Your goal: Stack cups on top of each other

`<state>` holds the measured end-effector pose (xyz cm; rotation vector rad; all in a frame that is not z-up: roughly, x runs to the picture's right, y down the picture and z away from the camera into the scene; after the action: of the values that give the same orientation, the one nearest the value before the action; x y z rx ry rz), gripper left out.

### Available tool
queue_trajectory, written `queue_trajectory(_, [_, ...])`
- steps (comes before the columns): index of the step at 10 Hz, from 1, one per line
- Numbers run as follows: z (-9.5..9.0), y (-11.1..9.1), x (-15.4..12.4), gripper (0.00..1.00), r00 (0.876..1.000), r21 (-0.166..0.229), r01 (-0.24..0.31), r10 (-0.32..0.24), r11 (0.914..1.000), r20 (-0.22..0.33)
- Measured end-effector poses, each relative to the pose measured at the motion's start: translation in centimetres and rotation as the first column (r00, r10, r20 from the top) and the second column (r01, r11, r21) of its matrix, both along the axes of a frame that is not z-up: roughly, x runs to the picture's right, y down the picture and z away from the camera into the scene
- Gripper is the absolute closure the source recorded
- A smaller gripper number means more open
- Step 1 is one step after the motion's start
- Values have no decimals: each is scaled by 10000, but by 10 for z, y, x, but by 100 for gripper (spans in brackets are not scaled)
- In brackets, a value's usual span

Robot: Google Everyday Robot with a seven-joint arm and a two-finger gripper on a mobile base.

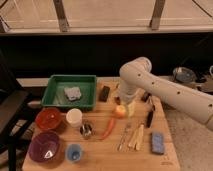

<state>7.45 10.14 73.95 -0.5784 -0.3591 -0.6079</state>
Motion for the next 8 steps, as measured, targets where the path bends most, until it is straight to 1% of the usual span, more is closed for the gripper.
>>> queue_trajectory(1, [-8, 9, -14, 20, 9988, 70, 379, -381, 9993, 324])
queue_trajectory(2, [-17, 21, -27, 20, 9950, 121, 732, -738, 9972, 672])
queue_trajectory(4, [-41, 46, -50, 20, 9791, 216, 1342, -1359, 9907, 1510])
queue_trajectory(5, [-52, 54, -54, 20, 9734, 302, 1478, -1508, 9886, 1727])
queue_trajectory(6, [-56, 58, -56, 20, 9703, 328, 1540, -1574, 9875, 1837])
queue_trajectory(8, [-57, 58, -58, 20, 9696, 334, 1559, -1594, 9872, 1855])
